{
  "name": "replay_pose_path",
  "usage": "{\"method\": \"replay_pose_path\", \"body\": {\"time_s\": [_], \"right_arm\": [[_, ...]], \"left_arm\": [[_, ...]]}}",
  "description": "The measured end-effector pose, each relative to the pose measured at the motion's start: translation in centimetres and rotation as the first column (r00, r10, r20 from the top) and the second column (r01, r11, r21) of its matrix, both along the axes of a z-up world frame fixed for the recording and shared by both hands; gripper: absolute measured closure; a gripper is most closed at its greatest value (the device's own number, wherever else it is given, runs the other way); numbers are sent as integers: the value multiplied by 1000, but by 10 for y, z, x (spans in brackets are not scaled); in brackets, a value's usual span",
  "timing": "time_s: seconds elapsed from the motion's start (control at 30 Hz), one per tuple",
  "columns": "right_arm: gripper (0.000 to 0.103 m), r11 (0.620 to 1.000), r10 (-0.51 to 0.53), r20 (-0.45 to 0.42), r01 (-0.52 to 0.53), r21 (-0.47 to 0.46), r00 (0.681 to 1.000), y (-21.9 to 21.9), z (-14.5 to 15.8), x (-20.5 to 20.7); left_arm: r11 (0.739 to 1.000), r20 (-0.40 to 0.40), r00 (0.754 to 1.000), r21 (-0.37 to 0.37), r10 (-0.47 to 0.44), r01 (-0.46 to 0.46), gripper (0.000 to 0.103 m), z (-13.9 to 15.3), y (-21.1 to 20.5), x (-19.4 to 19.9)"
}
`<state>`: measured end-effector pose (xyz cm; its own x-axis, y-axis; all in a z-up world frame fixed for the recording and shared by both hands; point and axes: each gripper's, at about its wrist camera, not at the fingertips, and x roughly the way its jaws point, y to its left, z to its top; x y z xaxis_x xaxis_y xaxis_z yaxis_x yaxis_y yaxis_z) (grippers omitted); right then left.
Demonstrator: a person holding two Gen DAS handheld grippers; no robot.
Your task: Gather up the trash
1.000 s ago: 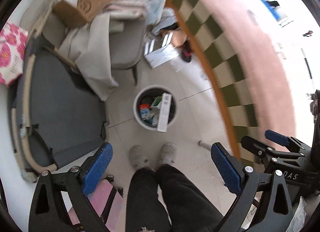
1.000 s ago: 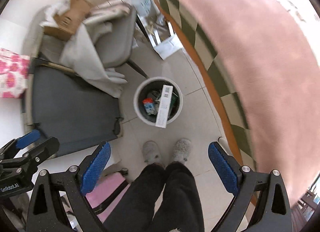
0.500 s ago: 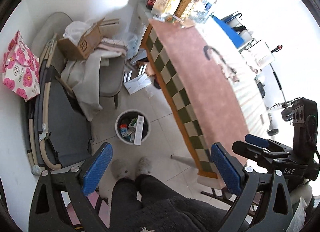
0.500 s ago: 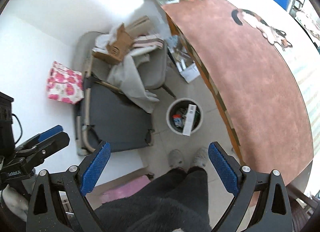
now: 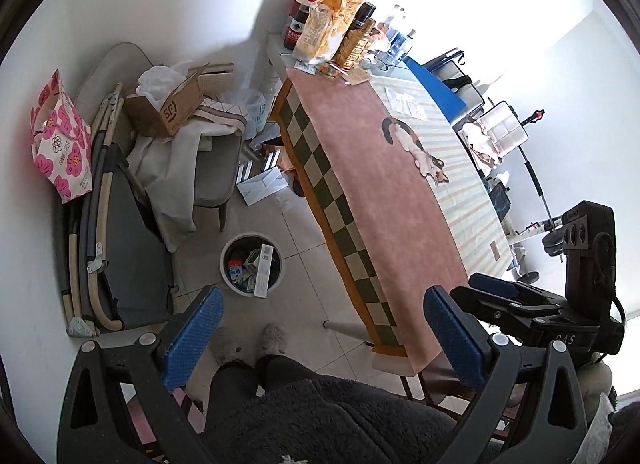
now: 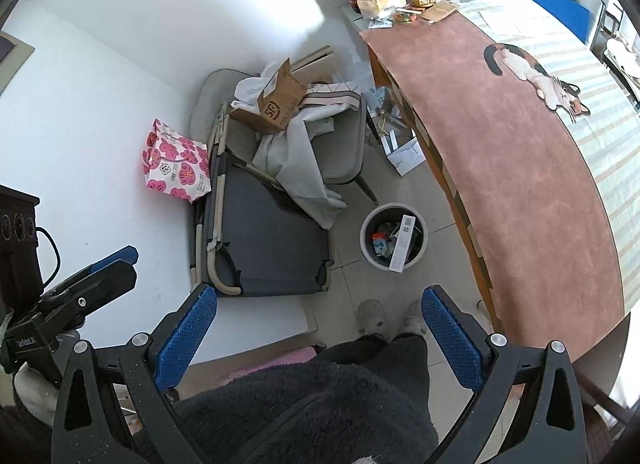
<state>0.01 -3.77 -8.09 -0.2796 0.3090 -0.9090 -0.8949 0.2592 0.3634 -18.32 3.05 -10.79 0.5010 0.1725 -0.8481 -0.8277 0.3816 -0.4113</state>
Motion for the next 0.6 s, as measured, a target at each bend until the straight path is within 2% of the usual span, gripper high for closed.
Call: {"method": "replay_pose_path", "body": {"time_s": [0.6], "right_arm": [[0, 1000, 2, 11, -2, -9, 1000, -11, 10, -6]], "left_arm": [[1000, -2, 1000, -6, -26, 26, 1, 4, -14, 0]]}}
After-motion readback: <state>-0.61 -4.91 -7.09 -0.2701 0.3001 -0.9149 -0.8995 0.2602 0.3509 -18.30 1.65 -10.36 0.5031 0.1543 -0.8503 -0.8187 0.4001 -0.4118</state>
